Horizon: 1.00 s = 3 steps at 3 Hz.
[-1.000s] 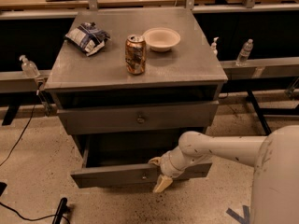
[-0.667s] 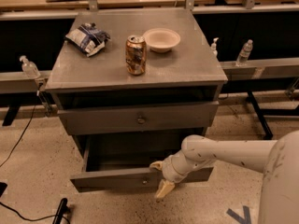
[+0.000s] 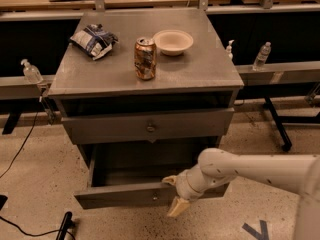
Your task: Open middle drawer
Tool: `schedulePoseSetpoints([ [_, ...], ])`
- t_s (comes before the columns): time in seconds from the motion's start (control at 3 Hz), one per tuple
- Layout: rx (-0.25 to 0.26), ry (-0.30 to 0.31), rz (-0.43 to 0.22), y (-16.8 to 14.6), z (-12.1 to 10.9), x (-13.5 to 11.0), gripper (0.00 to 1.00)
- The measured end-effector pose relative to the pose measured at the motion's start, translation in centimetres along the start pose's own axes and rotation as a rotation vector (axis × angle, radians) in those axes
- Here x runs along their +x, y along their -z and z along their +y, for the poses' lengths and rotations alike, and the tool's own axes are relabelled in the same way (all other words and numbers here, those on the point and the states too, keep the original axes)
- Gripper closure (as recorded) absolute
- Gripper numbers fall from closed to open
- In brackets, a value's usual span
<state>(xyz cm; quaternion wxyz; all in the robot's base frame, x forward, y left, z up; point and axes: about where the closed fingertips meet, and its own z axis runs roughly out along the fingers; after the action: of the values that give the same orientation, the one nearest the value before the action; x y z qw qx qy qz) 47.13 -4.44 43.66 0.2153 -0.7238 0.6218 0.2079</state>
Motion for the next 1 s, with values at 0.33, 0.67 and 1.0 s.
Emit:
schedulePoseSetpoints([
  [0.33,0.014,-0.027,-0.014,2.4,3.7,-0.7,0.33],
  [0.67,0.029,-0.035,-0.034,3.9,5.3,-1.2,0.34],
  [1.0,0.060,-0.033,-0.055,4.9,4.6,-1.2,0.33],
])
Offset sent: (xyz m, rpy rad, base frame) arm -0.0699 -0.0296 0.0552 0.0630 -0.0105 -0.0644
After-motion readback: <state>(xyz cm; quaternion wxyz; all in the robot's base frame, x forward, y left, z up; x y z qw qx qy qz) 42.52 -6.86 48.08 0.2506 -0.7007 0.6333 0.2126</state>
